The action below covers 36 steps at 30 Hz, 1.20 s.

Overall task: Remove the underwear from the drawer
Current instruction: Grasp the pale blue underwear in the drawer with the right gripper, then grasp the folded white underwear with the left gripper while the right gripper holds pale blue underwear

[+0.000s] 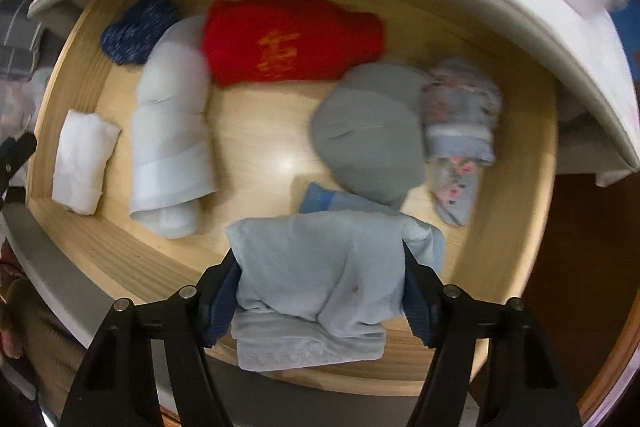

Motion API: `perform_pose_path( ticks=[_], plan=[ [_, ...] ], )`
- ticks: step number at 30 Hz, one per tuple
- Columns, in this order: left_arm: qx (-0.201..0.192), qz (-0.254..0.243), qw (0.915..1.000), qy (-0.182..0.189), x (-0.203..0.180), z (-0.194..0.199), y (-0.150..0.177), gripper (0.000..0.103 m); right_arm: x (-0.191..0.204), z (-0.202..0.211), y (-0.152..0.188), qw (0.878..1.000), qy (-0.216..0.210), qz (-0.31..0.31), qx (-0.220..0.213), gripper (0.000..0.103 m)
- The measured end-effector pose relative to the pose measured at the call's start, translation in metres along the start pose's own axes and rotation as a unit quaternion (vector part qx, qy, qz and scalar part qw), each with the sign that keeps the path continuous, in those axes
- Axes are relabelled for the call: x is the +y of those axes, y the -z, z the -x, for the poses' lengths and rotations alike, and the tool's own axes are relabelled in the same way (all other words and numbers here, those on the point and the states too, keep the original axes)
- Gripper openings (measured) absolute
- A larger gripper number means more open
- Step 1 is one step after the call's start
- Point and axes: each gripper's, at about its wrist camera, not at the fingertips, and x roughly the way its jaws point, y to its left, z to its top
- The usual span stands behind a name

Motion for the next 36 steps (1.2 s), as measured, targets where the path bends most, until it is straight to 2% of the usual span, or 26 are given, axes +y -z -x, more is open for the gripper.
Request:
perform_pose_path(
  ticks=[11,15,21,25,29,32,34,36],
  plan=[
    [0.016,-0.014,0.9997,0.009,-0.005,-0.006,0.0,0.055,-0.032,0.026,-0.001,0.998,-0.025,-0.044,-0.032,0.066],
    [0.041,-0.028,0.9986,0.02,-0.008,-0.014,0.001,0.055,-0.039,0.026,0.004,0.997,-0.026,-0.053,-0.04,0.066],
    [0.085,-0.053,0.9943,0.036,-0.018,-0.03,0.001,0.055,-0.056,0.017,0.027,0.993,-0.061,-0.084,-0.048,0.066],
    [0.11,-0.051,0.992,0.036,-0.019,-0.041,0.0,0.055,-0.058,0.014,0.037,0.992,-0.068,-0.086,-0.055,0.066],
    [0.119,-0.061,0.9907,0.026,-0.023,-0.047,-0.004,0.055,-0.06,0.014,0.041,0.992,-0.067,-0.082,-0.069,0.066],
    [0.128,-0.09,0.9877,0.009,-0.037,-0.053,-0.004,0.055,-0.061,0.014,0.044,0.991,-0.073,-0.08,-0.075,0.066],
    [0.15,-0.103,0.9833,0.0,-0.044,-0.063,-0.002,0.055,-0.062,0.014,0.044,0.991,-0.078,-0.08,-0.077,0.066],
    [0.156,-0.109,0.9817,-0.01,-0.045,-0.068,-0.002,0.055,-0.064,0.014,0.045,0.99,-0.083,-0.084,-0.078,0.066]
  ],
)
